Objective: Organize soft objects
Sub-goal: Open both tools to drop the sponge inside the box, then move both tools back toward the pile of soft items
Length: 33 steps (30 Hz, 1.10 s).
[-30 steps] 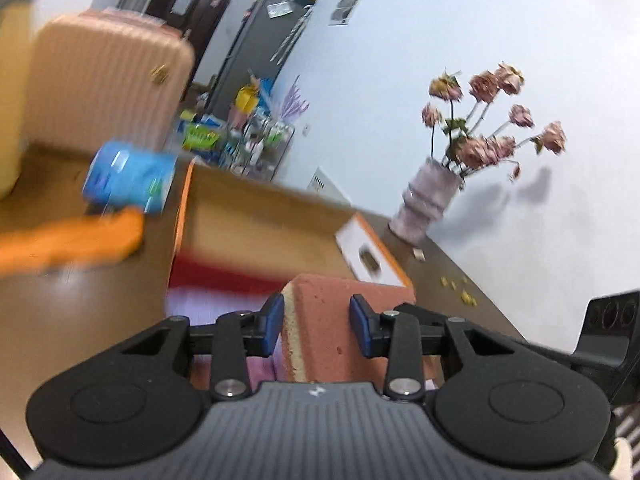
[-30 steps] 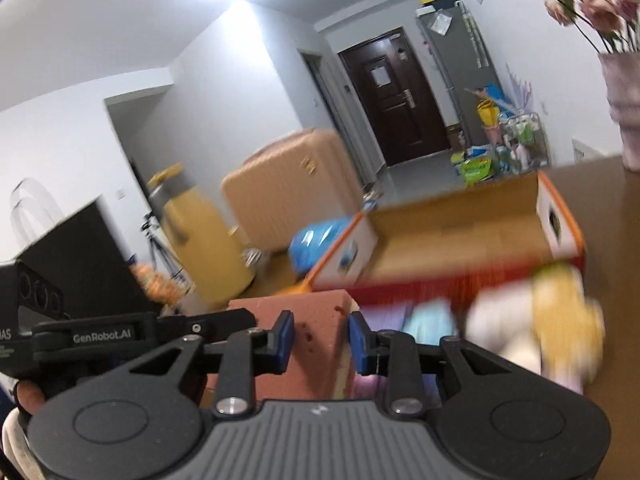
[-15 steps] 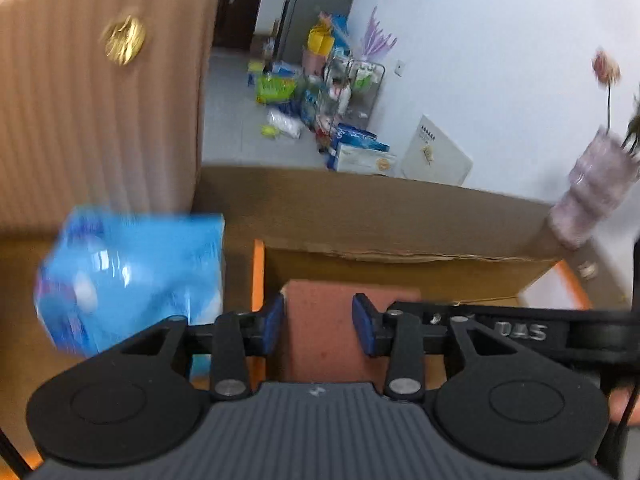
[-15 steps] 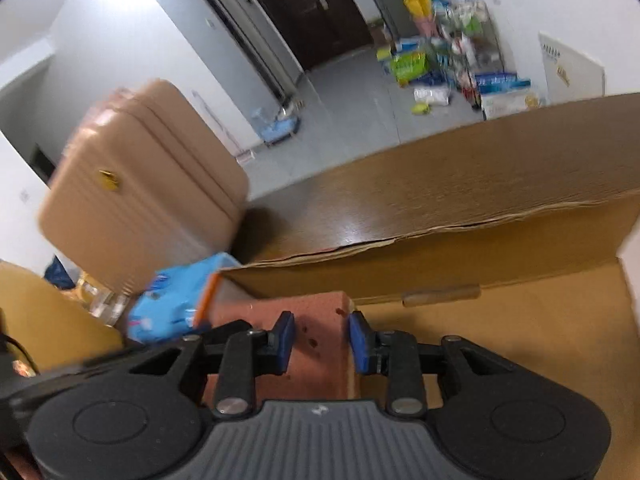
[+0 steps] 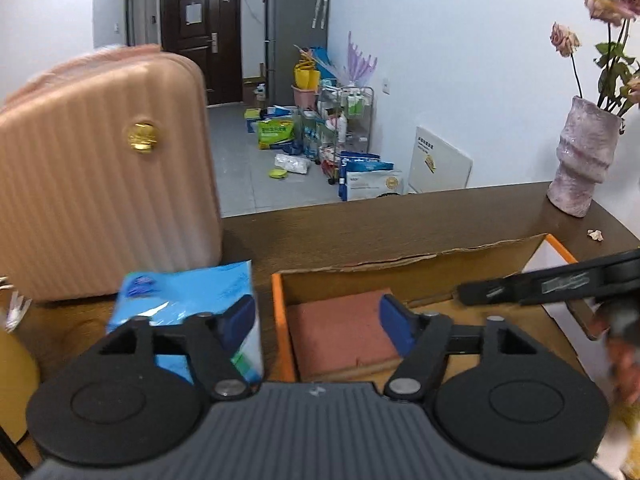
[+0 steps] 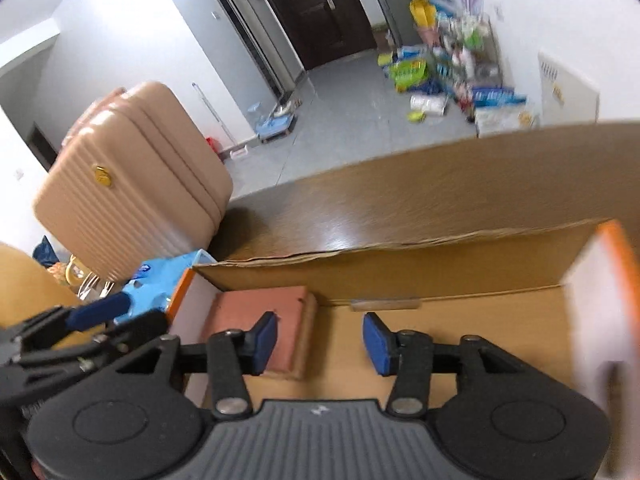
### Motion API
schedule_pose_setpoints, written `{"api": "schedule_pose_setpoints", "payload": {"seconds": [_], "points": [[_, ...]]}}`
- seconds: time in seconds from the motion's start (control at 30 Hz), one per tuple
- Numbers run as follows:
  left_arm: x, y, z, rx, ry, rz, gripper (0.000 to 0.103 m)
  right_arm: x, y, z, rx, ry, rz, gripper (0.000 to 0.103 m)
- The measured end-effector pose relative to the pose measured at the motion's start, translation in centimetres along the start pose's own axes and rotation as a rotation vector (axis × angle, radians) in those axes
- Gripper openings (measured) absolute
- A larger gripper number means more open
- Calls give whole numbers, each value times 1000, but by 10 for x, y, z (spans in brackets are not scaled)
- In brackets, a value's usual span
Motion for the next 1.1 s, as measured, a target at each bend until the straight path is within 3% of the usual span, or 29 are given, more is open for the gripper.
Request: {"api": "schedule_pose_setpoints", "payload": {"seconds": [0.07,0.33,0.5,0.7,0.8,0.9,1.1], "points": [[-7,-1,-24,7,10,1,83,-6,7,-37,-34,57,-38,72],[-47,-2,-125,81,64,-37,97,-48,35,-163,-226,205,-141,94],[-71,10,-181,99,107,-57,99,-86,37,-217,-261,273,-188,94],[-133,43,-225,173,196,-68,99,-148,25,-262,-259,376,-250,94],[-169,62,-247,143,244,-84,102,-191,18,-279,-277,424,-303,95],[-210,80,-269,123,289,-75,103,-235,12,-294,-277,466,-322,103],[-290,111,-295,99,280,-23,103,-337,9,-314,-208,504,-295,103]]}}
Point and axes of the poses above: each gripper's, at about its wrist camera, not at the fingertips, and z roughly the way its jaws point, y to its right, x to its top, the point moved 1 cm from there along z, roughly the way its jaws point, and after that the axes turned 6 degrees about -y, right-handed, at the moved point
